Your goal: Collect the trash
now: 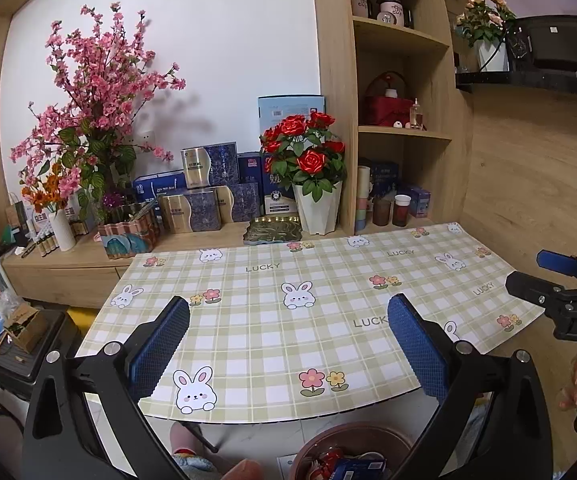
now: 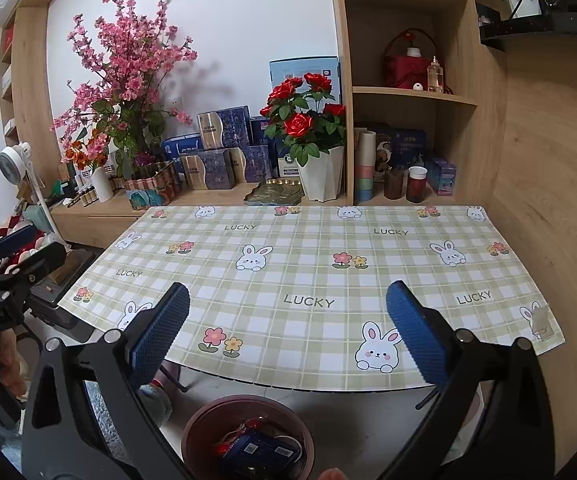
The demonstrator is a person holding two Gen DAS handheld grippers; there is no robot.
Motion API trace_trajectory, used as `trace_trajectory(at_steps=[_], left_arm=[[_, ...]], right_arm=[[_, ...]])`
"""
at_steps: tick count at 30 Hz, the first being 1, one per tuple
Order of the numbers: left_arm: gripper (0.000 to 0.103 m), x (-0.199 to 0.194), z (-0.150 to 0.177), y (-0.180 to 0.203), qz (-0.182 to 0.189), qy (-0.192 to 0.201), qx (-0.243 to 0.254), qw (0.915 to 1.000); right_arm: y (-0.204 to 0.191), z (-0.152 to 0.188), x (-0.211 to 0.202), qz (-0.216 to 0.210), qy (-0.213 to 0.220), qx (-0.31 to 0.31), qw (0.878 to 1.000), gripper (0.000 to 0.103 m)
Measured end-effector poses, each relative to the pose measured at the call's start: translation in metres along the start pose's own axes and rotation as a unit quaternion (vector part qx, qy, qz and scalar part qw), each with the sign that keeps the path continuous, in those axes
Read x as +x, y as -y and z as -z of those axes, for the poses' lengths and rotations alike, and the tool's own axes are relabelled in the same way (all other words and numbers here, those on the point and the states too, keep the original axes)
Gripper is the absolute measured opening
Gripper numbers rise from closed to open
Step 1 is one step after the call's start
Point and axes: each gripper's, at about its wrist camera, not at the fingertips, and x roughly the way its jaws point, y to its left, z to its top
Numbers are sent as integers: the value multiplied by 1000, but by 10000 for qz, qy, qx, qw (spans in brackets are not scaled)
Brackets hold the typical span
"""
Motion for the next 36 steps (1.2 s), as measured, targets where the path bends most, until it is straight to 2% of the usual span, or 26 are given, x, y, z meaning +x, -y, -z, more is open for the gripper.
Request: trace_trajectory(at_steps=[36], left_arm=[[97, -4, 3, -5, -54, -13, -99, 9999]], right_arm=[[-6, -4, 0, 2, 13, -36, 10000, 97]])
